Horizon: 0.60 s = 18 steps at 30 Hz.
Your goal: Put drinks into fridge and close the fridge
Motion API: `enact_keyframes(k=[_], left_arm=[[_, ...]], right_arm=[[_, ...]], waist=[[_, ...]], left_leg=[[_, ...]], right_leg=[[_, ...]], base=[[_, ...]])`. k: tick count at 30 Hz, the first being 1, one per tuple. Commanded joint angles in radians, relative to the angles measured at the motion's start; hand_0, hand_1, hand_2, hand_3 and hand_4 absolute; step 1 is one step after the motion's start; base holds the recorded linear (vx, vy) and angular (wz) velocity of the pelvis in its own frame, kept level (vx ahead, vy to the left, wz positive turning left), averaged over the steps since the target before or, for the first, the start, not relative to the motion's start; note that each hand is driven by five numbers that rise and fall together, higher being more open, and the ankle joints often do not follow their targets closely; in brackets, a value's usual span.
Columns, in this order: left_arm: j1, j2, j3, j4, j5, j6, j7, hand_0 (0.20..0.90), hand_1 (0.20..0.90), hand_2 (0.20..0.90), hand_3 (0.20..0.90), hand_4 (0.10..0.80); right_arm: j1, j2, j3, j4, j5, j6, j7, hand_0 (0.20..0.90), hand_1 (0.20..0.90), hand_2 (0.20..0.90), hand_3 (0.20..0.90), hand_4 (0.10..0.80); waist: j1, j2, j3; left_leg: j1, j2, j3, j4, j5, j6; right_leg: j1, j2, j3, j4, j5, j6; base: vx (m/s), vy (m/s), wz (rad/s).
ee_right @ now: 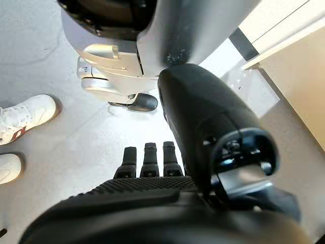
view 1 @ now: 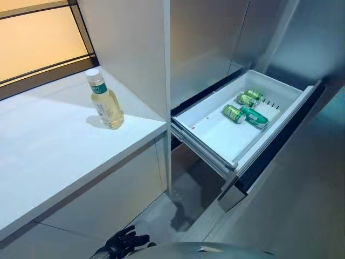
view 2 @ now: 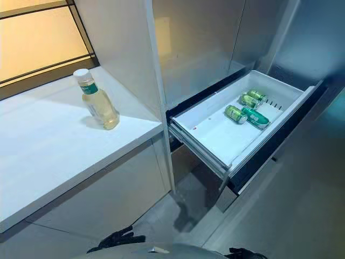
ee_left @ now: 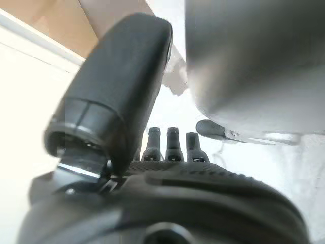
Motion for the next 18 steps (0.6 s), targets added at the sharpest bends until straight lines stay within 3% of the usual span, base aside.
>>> enact_keyframes(k=[1, 13, 18], left_arm=[[-0.076, -0.034, -0.005, 0.016, -0.022, -0.023, -0.03, 0.9, 0.9, 0.9, 0.9, 0.8], [-0.082, -0.038, -0.035, -0.011, 0.009, -0.076, -0.063, 0.9, 0.9, 0.9, 0.9, 0.8], [-0.09, -0.029, -0.075, -0.046, 0.101, -0.139, -0.075, 0.9, 0.9, 0.9, 0.9, 0.8]], right_arm=[[-0.037, 0.013, 0.015, 0.017, 0.008, -0.01, 0.03, 0.9, 0.9, 0.9, 0.9, 0.8], [-0.04, 0.012, 0.022, 0.01, 0.018, -0.004, 0.052, 0.9, 0.9, 0.9, 0.9, 0.8], [-0.041, 0.01, 0.031, 0.004, 0.021, 0.001, 0.059, 0.9, 0.9, 0.9, 0.9, 0.8]], waist=[[0.025, -0.003, 0.01], [0.023, -0.004, 0.012], [0.023, -0.004, 0.013]], left_leg=[[0.019, -0.067, 0.024, 0.018, -0.109, 0.077], [0.021, -0.067, 0.025, 0.018, -0.111, 0.075], [0.021, -0.067, 0.025, 0.017, -0.11, 0.076]], right_leg=[[-0.074, -0.007, 0.021, 0.022, 0.072, 0.059], [-0.075, -0.005, 0.022, 0.026, 0.07, 0.059], [-0.076, -0.005, 0.024, 0.028, 0.071, 0.059]], base=[[0.0, 0.0, 0.0], [0.0, 0.0, 0.0], [0.0, 0.0, 0.0]])
